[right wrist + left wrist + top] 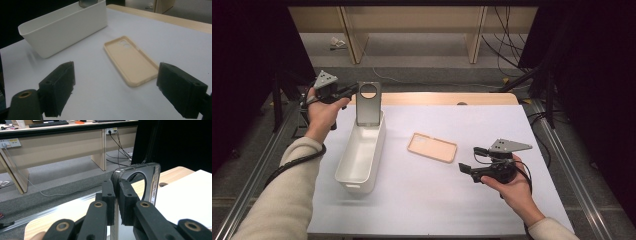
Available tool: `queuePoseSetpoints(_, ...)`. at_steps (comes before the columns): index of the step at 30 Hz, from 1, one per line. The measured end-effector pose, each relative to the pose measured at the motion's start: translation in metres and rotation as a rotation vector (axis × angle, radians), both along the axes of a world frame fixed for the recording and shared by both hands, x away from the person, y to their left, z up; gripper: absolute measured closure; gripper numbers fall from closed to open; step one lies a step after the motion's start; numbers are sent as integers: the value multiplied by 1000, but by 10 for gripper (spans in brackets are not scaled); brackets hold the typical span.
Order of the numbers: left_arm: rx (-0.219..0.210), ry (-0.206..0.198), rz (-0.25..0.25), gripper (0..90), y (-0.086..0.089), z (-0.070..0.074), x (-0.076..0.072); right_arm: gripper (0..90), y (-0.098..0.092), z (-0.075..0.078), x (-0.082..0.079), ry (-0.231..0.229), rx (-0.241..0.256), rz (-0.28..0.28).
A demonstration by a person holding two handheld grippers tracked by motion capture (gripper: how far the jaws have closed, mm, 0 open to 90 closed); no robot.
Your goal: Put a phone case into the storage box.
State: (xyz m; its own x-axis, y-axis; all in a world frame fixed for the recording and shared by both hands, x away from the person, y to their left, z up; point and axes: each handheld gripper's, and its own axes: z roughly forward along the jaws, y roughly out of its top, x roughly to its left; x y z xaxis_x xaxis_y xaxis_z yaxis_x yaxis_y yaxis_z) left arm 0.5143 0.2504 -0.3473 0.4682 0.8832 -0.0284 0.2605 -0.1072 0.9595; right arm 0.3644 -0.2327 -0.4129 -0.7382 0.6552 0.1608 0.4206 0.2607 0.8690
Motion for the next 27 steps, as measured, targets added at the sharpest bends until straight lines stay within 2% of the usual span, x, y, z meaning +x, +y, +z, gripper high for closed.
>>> queuePoseSetpoints(16,0,11,3,837,0,-5,3,161,0,1,0,-5,3,-5)
queuePoseSetpoints(27,-8,28,13,837,1,-16,5,162,-1,1,0,-4,5,-7)
